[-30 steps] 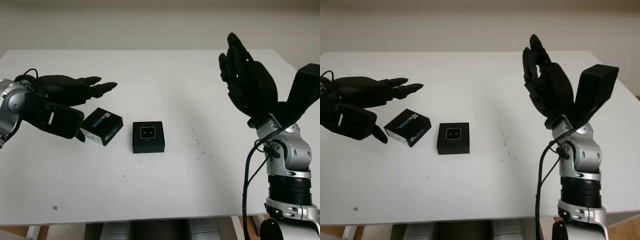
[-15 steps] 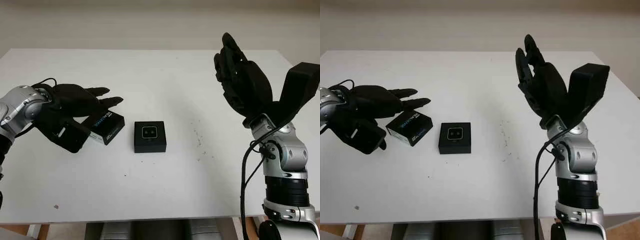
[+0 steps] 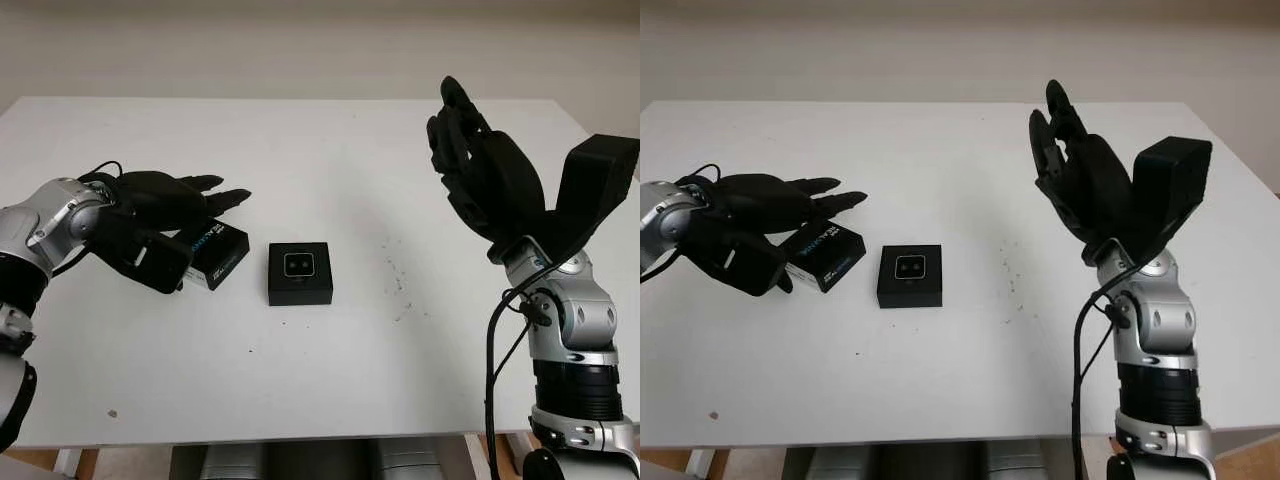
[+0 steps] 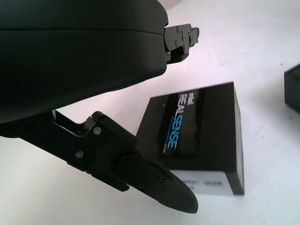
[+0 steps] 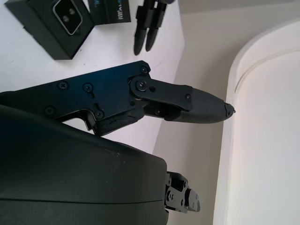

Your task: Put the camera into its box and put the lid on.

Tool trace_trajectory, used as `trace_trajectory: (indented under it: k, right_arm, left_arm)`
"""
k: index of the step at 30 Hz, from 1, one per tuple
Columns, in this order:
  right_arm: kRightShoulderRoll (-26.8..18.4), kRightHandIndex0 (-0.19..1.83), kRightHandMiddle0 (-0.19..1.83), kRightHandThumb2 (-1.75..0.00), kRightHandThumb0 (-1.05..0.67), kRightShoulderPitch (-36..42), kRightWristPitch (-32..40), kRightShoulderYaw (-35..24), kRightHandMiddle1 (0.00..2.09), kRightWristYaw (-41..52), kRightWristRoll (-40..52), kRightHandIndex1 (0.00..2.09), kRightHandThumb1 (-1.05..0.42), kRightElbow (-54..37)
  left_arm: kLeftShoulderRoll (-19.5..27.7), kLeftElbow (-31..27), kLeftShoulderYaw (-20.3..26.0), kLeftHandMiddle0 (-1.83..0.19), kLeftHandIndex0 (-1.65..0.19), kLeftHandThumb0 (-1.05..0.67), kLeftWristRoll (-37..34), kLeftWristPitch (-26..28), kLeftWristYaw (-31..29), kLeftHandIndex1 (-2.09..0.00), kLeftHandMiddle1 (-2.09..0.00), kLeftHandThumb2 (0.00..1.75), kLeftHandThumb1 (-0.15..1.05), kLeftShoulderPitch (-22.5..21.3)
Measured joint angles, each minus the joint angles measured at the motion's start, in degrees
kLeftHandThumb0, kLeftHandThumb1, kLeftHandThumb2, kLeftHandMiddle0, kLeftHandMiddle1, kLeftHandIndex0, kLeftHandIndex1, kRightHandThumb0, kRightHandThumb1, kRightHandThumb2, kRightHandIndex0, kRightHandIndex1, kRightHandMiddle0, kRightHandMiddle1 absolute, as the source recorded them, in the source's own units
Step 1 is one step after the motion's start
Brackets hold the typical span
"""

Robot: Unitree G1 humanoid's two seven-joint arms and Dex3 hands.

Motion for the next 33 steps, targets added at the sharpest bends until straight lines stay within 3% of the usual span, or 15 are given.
trace_trajectory:
  k: [7,22,27,28,30,31,32,33]
  right_arm:
    - [-0.2,-0.19,-0.19,-0.61,-0.66,0.3,-0.3,0.1,0.02,0.2,-0.3,0.0,-1.05,-0.5]
    - [-0.4,-0.19,-0.19,-0.62,-0.65,0.2,-0.3,-0.4,0.03,0.2,0.4,0.0,-1.05,-0.5]
    - [-0.7,-0.19,-0.18,-0.61,-0.65,0.2,-0.3,-0.4,0.03,0.4,0.4,0.0,-1.05,-0.5]
    - [-0.7,-0.19,-0.18,-0.6,-0.65,0.2,-0.3,-0.4,0.03,0.3,0.4,0.0,-1.05,-0.5]
    - [-0.7,-0.19,-0.19,-0.59,-0.65,0.2,-0.3,-0.4,0.03,0.2,0.4,0.0,-1.05,-0.5]
    - [-0.7,-0.19,-0.19,-0.59,-0.66,0.2,-0.3,-0.3,0.03,0.2,0.4,0.0,-1.05,-0.5]
    - [-0.7,-0.19,-0.19,-0.59,-0.66,0.2,-0.3,-0.3,0.03,0.3,0.4,0.0,-1.05,-0.5]
    - [-0.7,-0.19,-0.19,-0.59,-0.66,0.2,-0.3,-0.3,0.03,0.3,0.4,0.0,-1.05,-0.5]
  left_arm:
    - [-0.5,3.3,-2.9,0.09,0.11,-0.57,2.2,-1.9,2.6,-0.06,-0.06,0.06,0.8,-0.5]
    - [-0.2,2.8,-6.2,0.04,0.06,-0.63,4.7,-3.8,1.5,-0.07,-0.06,0.06,0.78,-1.0]
    - [-0.1,2.7,-6.0,-0.16,-0.12,-0.53,4.5,-4.0,5.1,-0.13,-0.1,0.06,0.83,-0.3]
    - [-0.1,2.9,-5.9,-0.14,-0.27,-0.46,4.5,-4.3,7.5,-0.16,-0.66,0.05,0.88,0.0]
    - [0.0,3.7,-5.8,-0.07,-0.39,-0.41,4.5,-5.3,12.5,-0.19,-1.25,0.06,0.91,0.6]
    - [0.0,4.5,-5.8,-0.11,-0.48,-0.37,4.4,-6.0,14.4,-0.25,-1.41,0.06,0.94,0.8]
    - [0.0,5.3,-5.7,-0.09,-0.46,-0.34,4.3,-6.5,15.9,-0.65,-1.8,0.06,0.98,0.9]
    - [-0.1,6.0,-5.7,-0.16,-0.34,-0.33,4.1,-6.8,16.8,-1.09,-1.94,0.06,1.0,0.9]
